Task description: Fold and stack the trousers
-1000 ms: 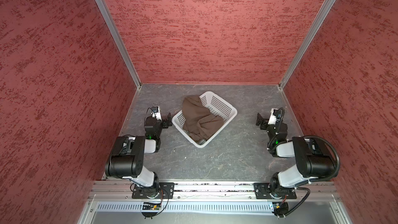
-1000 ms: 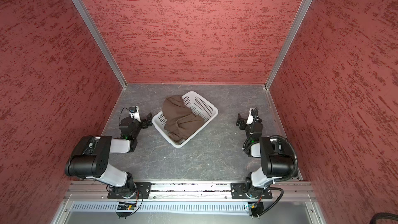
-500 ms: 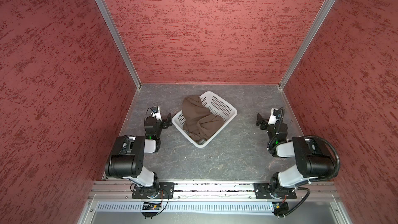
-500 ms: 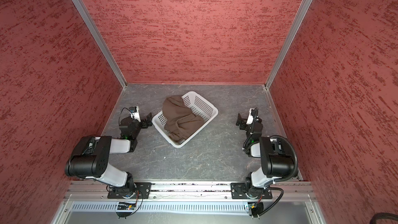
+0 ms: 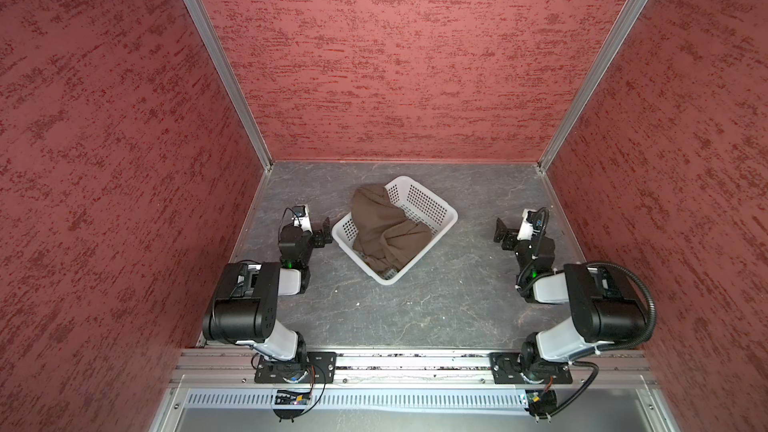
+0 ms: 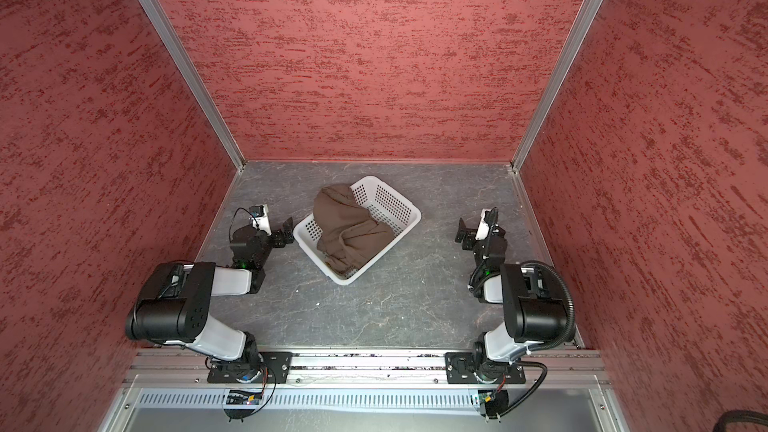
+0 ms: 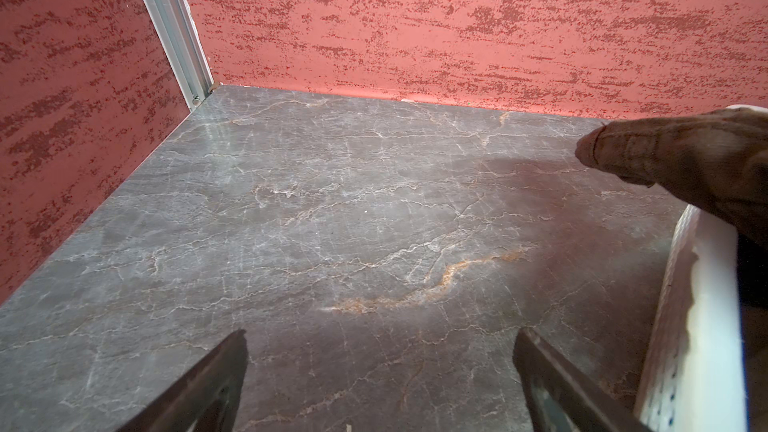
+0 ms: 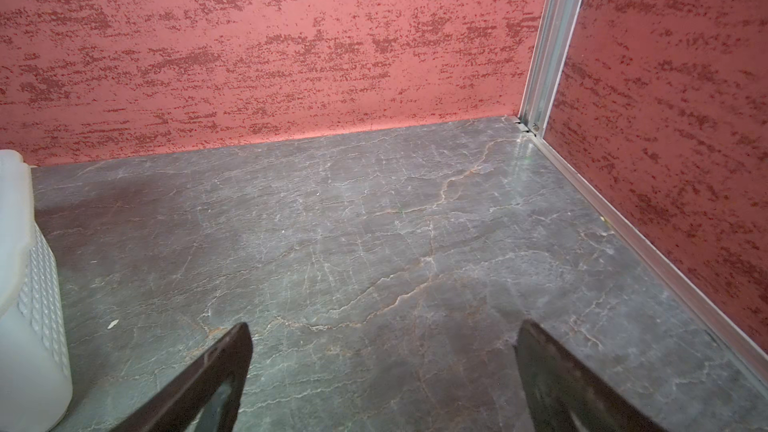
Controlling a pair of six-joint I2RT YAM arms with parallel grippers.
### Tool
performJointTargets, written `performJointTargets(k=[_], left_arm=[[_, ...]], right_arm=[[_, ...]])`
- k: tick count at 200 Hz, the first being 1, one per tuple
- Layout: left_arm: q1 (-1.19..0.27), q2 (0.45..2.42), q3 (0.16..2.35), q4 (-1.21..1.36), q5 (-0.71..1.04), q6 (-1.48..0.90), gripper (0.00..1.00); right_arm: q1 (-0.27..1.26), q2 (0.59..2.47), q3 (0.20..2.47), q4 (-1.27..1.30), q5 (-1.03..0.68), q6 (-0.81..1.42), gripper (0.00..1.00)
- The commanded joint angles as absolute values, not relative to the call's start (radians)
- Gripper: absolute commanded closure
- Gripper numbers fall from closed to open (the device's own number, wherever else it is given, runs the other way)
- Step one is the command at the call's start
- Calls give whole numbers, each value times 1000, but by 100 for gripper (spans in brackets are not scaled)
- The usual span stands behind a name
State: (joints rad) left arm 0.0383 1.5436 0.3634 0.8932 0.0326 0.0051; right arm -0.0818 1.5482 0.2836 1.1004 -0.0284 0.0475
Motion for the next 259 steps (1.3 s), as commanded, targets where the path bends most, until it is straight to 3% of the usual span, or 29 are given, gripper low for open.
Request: performJointTargets(k=[1,48,71,99,129,153,181,209,259], left_arm=[[39,1535,380,888,54,3,1],[7,1524,377,892,-26,12,1],[-22,1444,357,877,-140,9,1],[-68,1293,463,532,-252,-35,1],[-140,1297,658,218,-451,-247,1],[-118,1284,874,-145,-377,-503,1],[-76,1285,1003,-391,-451,-742,1],[60,1262,947,-303,-141,-751,1],[32,1147,957,-517,-167,-722,4]], right_arm=[[-77,1537,296,1111,-17,29,1],[-76,1523,282,1141,11,38,1],[-74,1257,294,905,159,91,1],[-72,1098,373,750,129,142,1],[-10,1032,491,429,266,343,1],[127,1000,515,326,309,295,1],[360,1062,598,189,418,175,1],[561,1195,743,48,466,133,1],[707,1515,1054,-47,248,110,1]])
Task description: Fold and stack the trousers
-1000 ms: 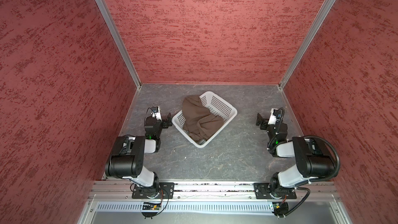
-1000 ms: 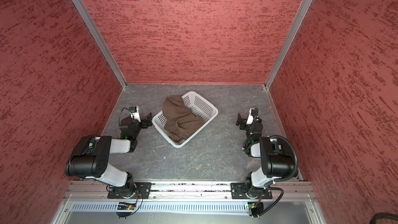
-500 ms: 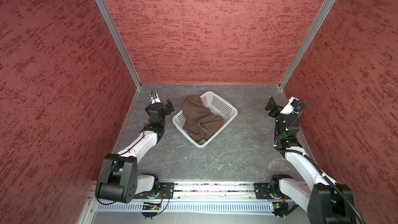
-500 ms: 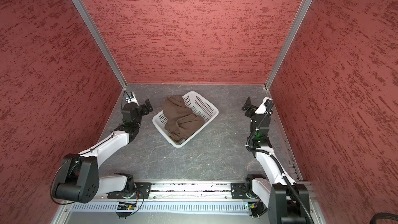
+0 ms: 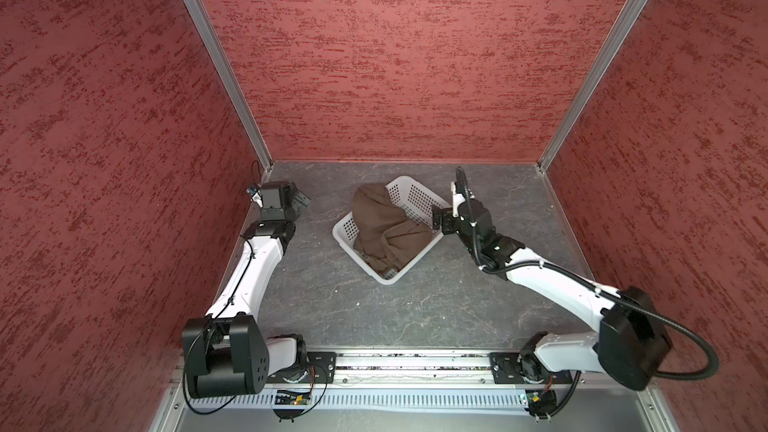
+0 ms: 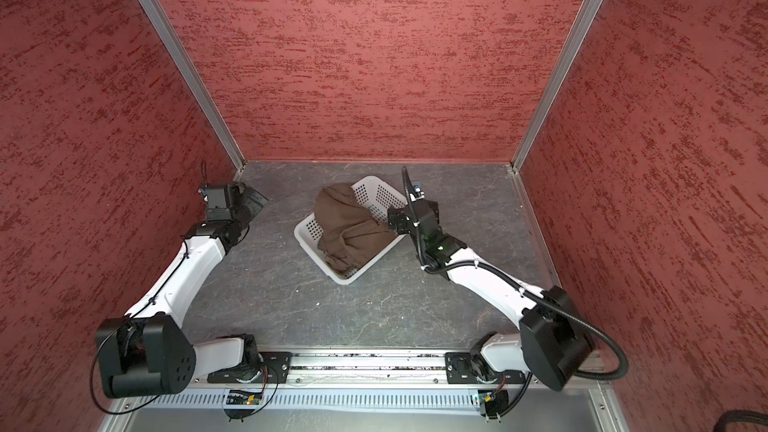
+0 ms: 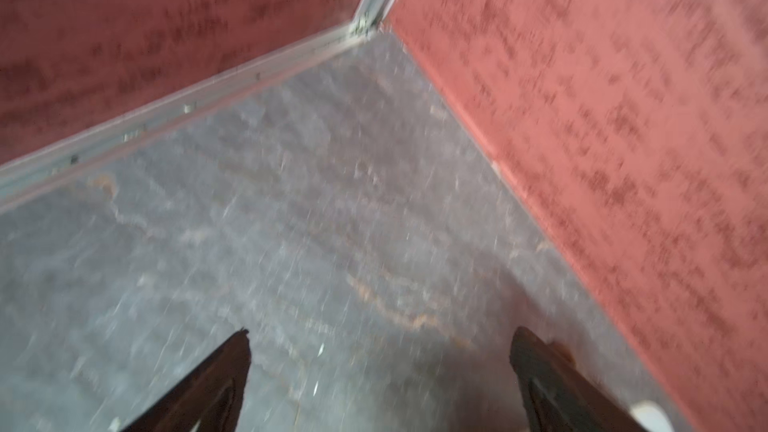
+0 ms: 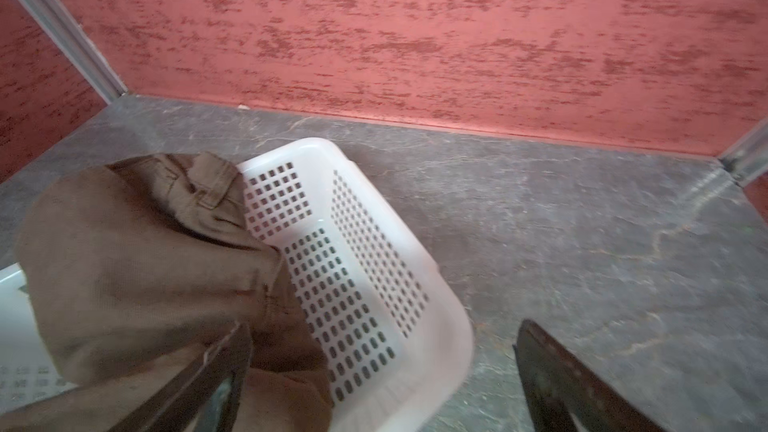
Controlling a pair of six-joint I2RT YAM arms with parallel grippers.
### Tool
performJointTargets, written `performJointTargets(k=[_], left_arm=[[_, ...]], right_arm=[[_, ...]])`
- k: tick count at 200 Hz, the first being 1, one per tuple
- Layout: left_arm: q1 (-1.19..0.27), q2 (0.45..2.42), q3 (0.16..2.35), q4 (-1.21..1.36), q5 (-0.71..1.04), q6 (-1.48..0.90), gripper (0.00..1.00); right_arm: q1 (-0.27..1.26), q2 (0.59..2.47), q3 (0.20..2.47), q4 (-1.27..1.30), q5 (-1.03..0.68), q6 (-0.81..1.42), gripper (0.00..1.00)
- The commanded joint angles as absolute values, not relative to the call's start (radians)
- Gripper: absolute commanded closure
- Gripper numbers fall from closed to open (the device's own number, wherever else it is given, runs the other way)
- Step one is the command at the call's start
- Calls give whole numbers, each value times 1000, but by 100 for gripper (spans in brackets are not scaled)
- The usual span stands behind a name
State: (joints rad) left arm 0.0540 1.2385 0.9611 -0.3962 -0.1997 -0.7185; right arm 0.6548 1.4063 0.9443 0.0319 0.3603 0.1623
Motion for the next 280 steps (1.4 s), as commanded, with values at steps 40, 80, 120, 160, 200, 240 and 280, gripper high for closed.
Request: performJointTargets(k=[40,80,120,160,200,240,280], left_arm=[[-38,1062,862,-526,-66,-775,4],[-161,1136,796,-510,-34,-830,6],[-248,1293,796,-427,-12,-873,32],[-327,1455,902,-403,-19,-872,61],[-398,1580,1008,-376,-9,-871,69],[-468,1725,1214,-399,14,-830,72],[-553,1860,1426,-359,113,-829,45]], right_arm=[[770,1666,1183,-45,104,148,1],[806,1780,1229,-43,29,201,1],[810,1915,1303,-126,2,262,1],[778,2013,1353,-189,-4,346,18],[655,1999,1348,-177,-104,427,99],[498,1802,1350,-234,-13,384,100],[463,1627,1523,-333,123,265,100]])
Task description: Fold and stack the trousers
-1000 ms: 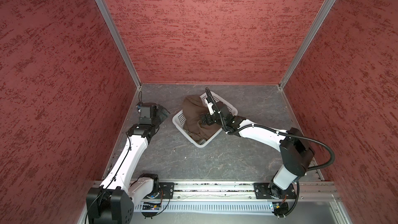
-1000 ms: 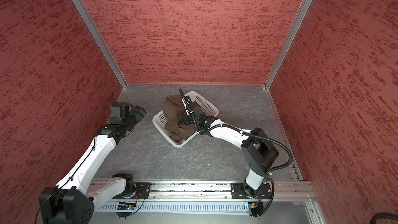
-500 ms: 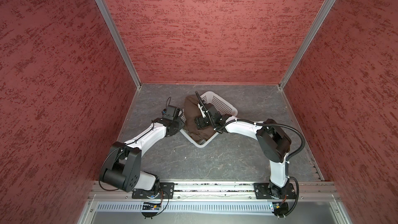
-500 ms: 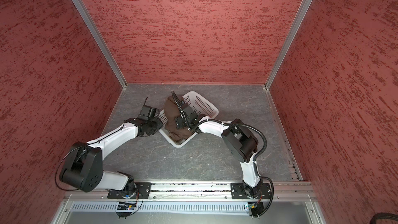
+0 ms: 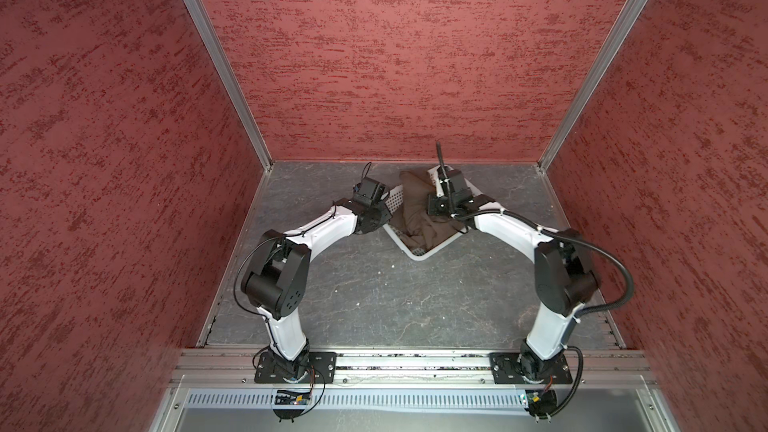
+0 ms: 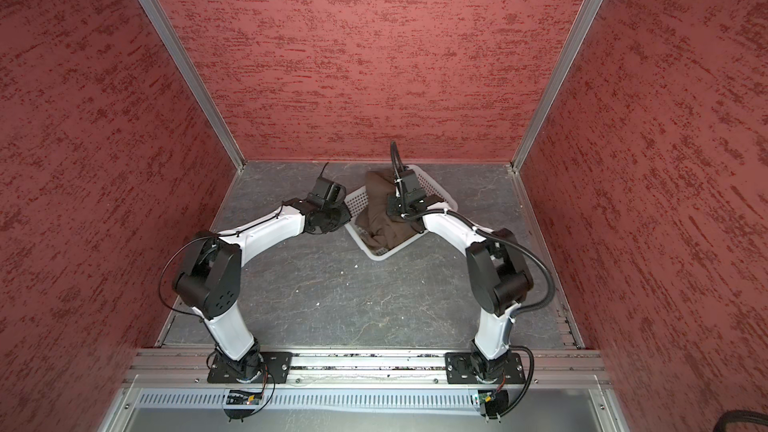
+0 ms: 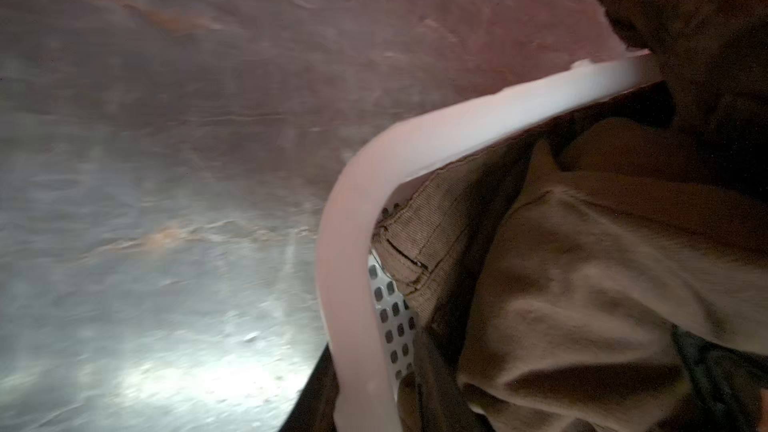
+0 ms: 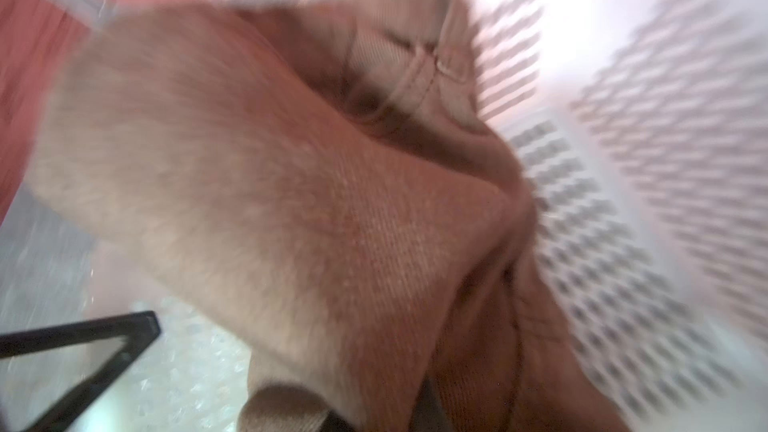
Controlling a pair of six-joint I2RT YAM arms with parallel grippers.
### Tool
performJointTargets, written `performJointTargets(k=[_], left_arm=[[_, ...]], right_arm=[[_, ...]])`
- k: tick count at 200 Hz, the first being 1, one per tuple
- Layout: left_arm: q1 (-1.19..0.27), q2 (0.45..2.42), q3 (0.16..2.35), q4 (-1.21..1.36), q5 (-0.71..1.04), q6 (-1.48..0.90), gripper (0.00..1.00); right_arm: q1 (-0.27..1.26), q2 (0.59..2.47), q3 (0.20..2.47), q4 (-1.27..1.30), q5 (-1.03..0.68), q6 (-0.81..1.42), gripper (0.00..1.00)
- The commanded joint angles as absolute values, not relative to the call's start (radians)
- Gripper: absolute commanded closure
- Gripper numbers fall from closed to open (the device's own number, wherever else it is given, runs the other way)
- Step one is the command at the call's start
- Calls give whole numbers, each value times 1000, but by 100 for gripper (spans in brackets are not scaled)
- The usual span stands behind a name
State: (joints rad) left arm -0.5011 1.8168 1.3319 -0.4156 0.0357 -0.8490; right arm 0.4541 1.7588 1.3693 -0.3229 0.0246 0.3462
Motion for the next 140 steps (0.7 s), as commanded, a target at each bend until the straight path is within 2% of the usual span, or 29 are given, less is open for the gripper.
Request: performJointTargets(k=[1,8,13,27,47,66,95,115,124,140], left_arm=[[-557,1863,1430,-358,116,-829,42],[-570,1875,1453,-346,132,-824,28],[-578,1882,1470,-341,144,-816,21],[-587,1894,1523,-368,160,-788,15],[-564,1848,1539,-416,148,-766,13],[-484,1722,1439,-398,146,-790,12],[-265,1462,1230,-371,171,-847,10],[-130,1280,1147,-467,98,-836,9],[-82,1201,1118,-521,50,-835,7],[-11,1059,1053,-585,-25,-843,5]], right_arm=[[463,1625,1529,-335,123,264,100],[465,1604,1561,-346,117,266,100],[467,1589,1577,-347,108,272,100],[484,1538,1595,-313,63,282,100],[560,1484,1612,-241,35,246,100],[654,1490,1682,-227,29,169,100],[741,1517,1715,-193,-67,145,100],[768,1544,1673,-127,-148,176,98],[774,1569,1644,-93,-185,179,95],[778,1632,1616,-108,-171,176,75]])
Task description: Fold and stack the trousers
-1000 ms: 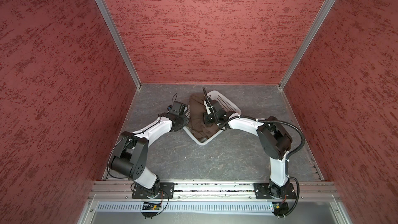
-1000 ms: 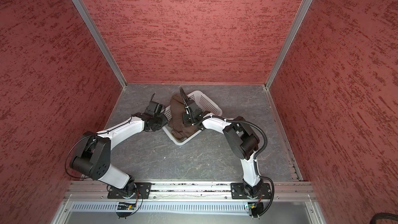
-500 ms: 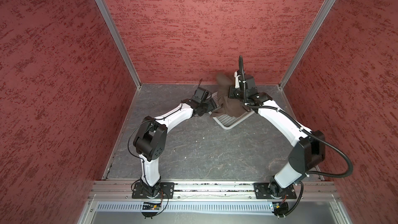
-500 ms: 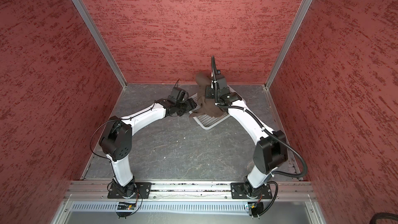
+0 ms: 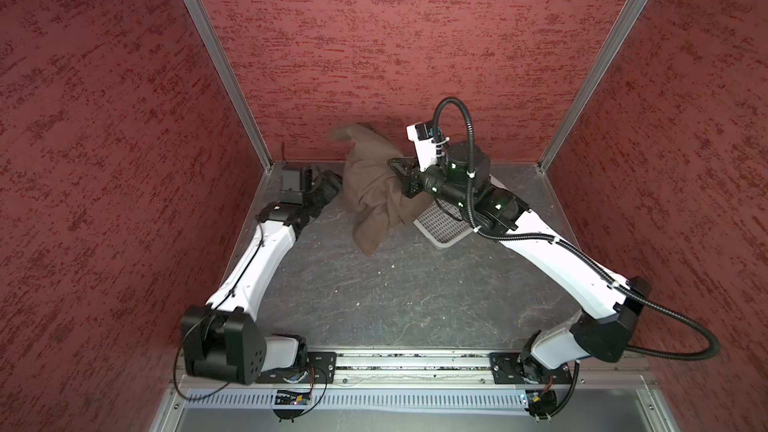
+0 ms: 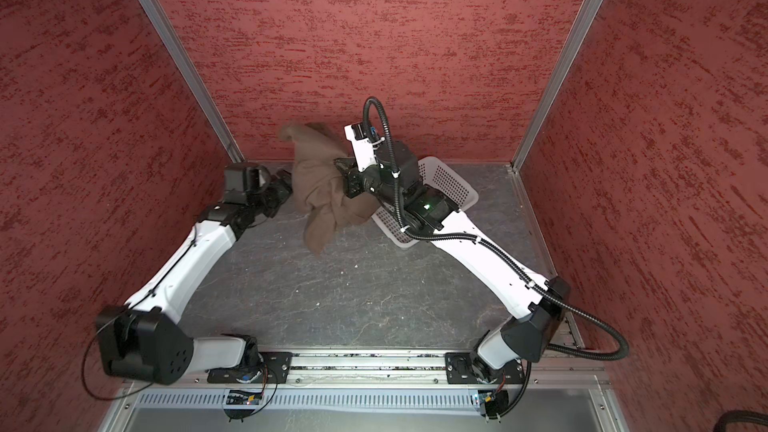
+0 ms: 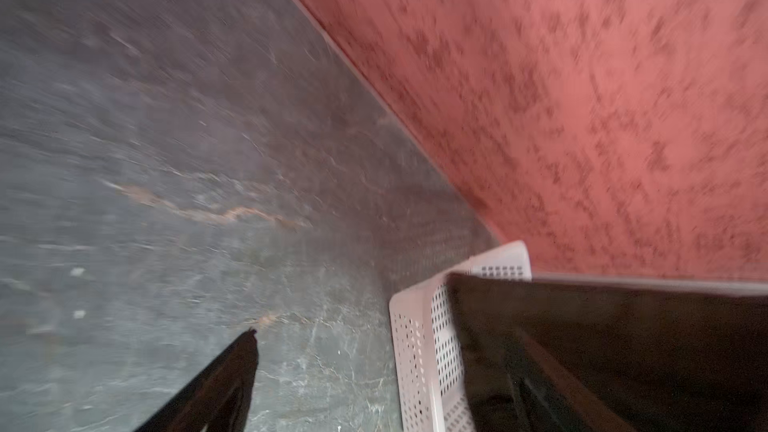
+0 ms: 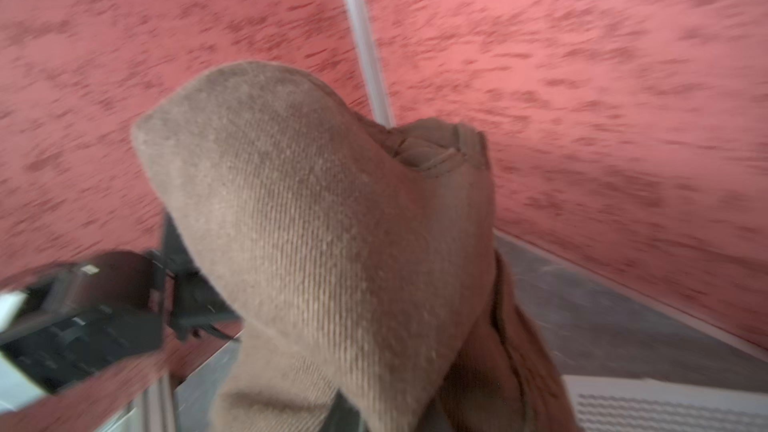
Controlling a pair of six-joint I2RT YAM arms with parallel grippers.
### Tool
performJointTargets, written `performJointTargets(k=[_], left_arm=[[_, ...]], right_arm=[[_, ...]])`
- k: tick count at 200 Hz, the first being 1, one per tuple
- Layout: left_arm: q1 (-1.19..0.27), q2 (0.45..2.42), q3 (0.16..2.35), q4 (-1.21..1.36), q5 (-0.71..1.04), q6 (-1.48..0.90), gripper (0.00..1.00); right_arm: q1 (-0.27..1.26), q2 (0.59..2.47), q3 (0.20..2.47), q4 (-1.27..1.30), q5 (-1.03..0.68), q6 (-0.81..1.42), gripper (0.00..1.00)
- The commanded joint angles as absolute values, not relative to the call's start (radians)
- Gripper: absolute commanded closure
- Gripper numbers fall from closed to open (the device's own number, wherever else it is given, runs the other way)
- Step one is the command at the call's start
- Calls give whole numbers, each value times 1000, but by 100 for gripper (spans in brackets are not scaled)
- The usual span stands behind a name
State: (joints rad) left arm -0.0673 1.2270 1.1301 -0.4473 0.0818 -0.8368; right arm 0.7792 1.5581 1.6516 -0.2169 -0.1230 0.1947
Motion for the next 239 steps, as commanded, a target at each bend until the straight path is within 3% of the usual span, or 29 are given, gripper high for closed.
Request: performJointTargets(k=[1,18,31,33,37,42,80,126,178,220,239], left_arm=[[-7,1051,1050,-587,-29,-844,5],[52,943,996,-605,-55,-837,3],[85,909,992,-624,-51,-827,4],[90,908,992,-628,-51,-826,4],[97,907,1000,-637,-51,-826,4],[101,909,1007,-643,-49,-827,4],[102,983,953,-546,47,-881,6],[39,1213,947,-477,134,-947,9],[-9,1359,968,-449,180,-944,10],[-11,1330,952,-435,154,-935,10],[2,1325,948,-436,155,-930,9]], right_arm=[[779,1635,1615,-113,-167,174,73],[779,1704,1607,-211,-75,147,46],[779,1732,1581,-275,37,143,33],[779,1737,1574,-282,53,141,28],[779,1741,1560,-298,83,140,5],[779,1746,1542,-312,124,140,1],[779,1724,1387,-374,291,133,1],[764,1693,1289,-432,471,199,1],[701,1803,1293,-489,474,265,1],[645,1883,1367,-480,317,278,17],[614,1914,1408,-495,292,302,37]])
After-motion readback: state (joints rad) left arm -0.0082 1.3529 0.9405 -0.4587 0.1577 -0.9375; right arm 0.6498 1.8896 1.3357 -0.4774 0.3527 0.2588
